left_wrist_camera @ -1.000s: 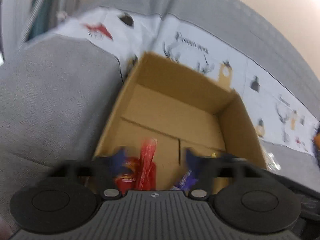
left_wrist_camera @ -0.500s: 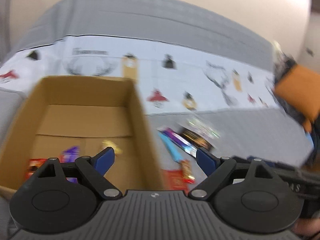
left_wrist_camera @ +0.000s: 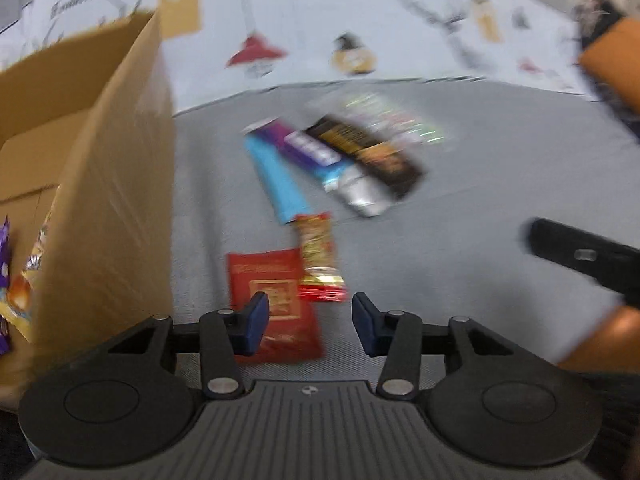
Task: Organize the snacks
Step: 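Grasp the red square packet with left tool while right tool grasps orange wafer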
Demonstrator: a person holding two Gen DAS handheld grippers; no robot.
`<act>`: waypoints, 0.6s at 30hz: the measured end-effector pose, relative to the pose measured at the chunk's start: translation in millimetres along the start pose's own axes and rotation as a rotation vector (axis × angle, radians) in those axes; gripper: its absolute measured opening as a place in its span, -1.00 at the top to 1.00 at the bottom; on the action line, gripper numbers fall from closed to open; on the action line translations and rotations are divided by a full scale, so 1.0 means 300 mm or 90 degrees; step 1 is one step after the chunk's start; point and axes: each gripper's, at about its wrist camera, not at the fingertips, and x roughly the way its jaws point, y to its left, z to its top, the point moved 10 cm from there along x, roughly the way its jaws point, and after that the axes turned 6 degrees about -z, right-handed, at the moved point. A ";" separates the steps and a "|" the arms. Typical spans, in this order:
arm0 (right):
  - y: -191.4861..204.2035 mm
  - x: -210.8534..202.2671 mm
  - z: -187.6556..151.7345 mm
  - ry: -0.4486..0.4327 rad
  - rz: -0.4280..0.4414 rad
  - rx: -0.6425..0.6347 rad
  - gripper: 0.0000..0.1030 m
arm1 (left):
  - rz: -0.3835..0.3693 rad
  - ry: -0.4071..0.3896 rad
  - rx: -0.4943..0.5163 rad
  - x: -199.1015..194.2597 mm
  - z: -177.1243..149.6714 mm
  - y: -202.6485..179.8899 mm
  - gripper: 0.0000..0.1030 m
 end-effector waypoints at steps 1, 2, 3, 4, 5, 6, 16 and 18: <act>-0.013 0.028 -0.005 0.017 -0.001 0.006 0.03 | 0.014 0.002 -0.011 0.030 -0.007 0.019 0.01; -0.016 0.055 -0.007 0.031 0.004 0.012 0.08 | 0.037 -0.002 -0.010 0.047 -0.007 0.040 -0.01; -0.015 0.083 -0.009 0.045 0.012 0.017 0.09 | 0.051 -0.009 -0.002 0.055 -0.002 0.054 -0.06; -0.006 0.110 -0.011 0.059 0.022 0.018 0.09 | 0.055 -0.015 0.007 0.062 0.001 0.058 -0.07; 0.008 0.138 -0.014 0.072 0.031 0.014 0.09 | 0.056 -0.020 0.010 0.066 0.003 0.061 -0.11; 0.029 0.167 -0.017 0.082 0.040 0.006 0.09 | 0.052 -0.023 0.008 0.069 0.003 0.065 -0.10; 0.240 0.419 -0.065 0.168 0.086 -0.065 0.09 | -0.001 -0.045 0.013 0.081 0.045 0.053 0.22; 0.263 0.437 -0.060 0.157 0.078 -0.099 0.17 | -0.005 -0.044 0.018 0.080 0.044 0.051 0.25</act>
